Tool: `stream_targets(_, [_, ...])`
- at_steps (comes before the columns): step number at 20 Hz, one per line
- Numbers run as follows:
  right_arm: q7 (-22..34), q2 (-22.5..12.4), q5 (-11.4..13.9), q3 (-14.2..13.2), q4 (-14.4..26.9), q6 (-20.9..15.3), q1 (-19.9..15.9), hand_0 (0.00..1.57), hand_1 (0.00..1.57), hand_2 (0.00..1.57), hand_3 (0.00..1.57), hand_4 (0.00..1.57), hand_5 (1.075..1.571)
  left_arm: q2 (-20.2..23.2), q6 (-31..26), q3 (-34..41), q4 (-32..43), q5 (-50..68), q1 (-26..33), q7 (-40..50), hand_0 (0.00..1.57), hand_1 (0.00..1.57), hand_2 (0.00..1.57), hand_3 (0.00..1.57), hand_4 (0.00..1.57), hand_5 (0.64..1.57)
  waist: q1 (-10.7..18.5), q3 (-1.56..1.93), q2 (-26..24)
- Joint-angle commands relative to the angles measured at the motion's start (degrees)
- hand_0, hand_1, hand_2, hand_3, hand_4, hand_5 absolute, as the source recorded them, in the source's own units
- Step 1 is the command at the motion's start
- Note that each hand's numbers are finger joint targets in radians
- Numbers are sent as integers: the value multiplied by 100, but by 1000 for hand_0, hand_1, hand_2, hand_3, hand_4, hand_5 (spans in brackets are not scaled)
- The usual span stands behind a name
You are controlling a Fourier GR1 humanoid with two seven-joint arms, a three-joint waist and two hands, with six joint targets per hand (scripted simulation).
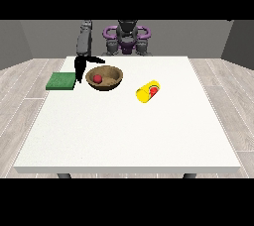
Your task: Pick the cup and pour the ball into the bowl, then pick the bowl and place it on the pad
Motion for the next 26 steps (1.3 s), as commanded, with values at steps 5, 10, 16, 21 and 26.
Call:
stream_targets(5, [-747, -304, -315, -407, 916, 542, -200, 0, 0, 0, 0, 0, 1569, 41, -93, 2, -425, 522, -85, 158, 0, 0, 0, 0, 106, 1568, 195, 5, 507])
stream_targets(10, [-1101, -88, -240, -423, 1469, 285, -399, 0, 0, 0, 0, 0, 1568, 4, 236, -212, -772, 689, -260, 628, 0, 0, 0, 0, 54, 1568, 401, 7, 463])
stream_targets(16, [-1059, -336, -571, -669, 1758, 776, -573, 0, 0, 0, 0, 148, 1571, 246, 242, -106, -998, 806, -185, 508, 0, 0, 0, 0, 0, 1569, 406, 6, 757])
stream_targets(21, [-549, -168, -312, -494, 2016, 147, -271, 1571, 1571, 1571, 547, 983, 1552, 272, 206, -110, -901, 982, -502, 722, 0, 0, 0, 0, 0, 1571, 530, -2, 997])
stream_targets(26, [-253, -602, -325, -569, 1928, 65, -292, 1571, 1571, 1571, 1571, 1025, 1571, 393, 128, 14, -796, 1120, -422, 768, 0, 0, 0, 0, 0, 1571, 531, -8, 947])
